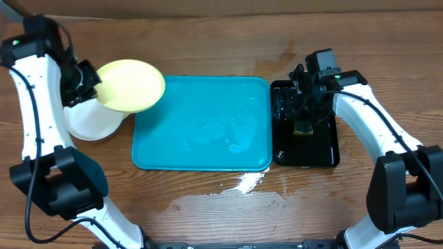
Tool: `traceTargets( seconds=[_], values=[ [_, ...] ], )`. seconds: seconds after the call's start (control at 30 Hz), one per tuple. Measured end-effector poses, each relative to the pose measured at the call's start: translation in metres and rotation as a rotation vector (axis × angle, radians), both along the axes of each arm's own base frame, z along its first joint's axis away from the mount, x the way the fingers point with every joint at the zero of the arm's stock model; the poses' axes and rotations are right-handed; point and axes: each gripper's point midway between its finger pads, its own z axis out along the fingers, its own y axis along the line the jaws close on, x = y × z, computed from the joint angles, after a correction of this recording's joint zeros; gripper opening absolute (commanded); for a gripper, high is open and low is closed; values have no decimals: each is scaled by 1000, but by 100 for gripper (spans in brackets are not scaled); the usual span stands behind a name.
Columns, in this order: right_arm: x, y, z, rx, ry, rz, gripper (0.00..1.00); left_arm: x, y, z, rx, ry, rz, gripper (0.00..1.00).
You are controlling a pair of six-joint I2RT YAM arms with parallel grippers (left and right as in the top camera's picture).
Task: Clean dirty plates on tray and stack at the side
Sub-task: 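Carry the yellow plate left and lower it onto the white plates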
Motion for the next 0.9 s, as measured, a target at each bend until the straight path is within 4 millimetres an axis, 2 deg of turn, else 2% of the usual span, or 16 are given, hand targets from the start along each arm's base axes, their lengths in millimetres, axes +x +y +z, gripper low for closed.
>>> traceTargets(
  seconds=[0.1,0.23,0.5,0.53,0.57,0.6,0.63,0.67,0.7,0.8,0.9],
  values=[
    [0,-1,-1,-8,1,-2,76,-4,18,-17,22,12,55,4],
    [0,-6,-2,-38,-1,-9,78,-21,42,-33,58,66,141,5],
    [2,-12,-4,-72,-9,-17,79,-50,89,-36,79,99,281,6],
    [2,-13,-4,-78,-9,-19,79,-53,94,-36,82,101,296,9],
    [2,-14,-5,-85,-11,-21,79,-56,98,-36,81,101,309,20],
    [3,-15,-5,-91,-12,-22,79,-57,101,-36,82,102,318,39],
    [3,-16,-5,-95,-14,-24,79,-58,102,-36,82,102,329,66],
    [3,-16,-5,-98,-14,-23,79,-58,102,-36,82,102,331,88],
    [3,-17,-5,-102,-14,-24,79,-58,102,-36,82,101,332,98],
    [3,-18,-6,-106,-15,-25,82,-56,102,-36,85,95,331,100],
    [5,-18,-5,-109,-24,-25,83,-50,102,-36,71,67,329,90]
  ],
)
